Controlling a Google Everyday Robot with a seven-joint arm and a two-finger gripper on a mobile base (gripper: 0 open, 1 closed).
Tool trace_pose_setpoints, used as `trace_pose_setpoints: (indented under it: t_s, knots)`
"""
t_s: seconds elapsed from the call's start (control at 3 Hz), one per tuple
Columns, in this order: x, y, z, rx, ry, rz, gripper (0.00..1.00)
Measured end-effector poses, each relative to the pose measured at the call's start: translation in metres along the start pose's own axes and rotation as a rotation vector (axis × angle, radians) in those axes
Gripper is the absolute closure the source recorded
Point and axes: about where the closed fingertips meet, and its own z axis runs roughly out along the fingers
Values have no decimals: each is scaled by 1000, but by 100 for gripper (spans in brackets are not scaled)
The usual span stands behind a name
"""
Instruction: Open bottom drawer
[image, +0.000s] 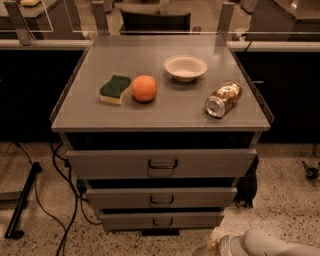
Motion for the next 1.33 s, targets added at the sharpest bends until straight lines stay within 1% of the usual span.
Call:
trace_pose_setpoints:
  t_s: [0.33,1.0,1.33]
  knots:
    - [10,-10,30,16,-27,-41,100]
    - [11,-10,33,16,-29,-41,50]
    - [13,-13,44,27,-9,-61,20]
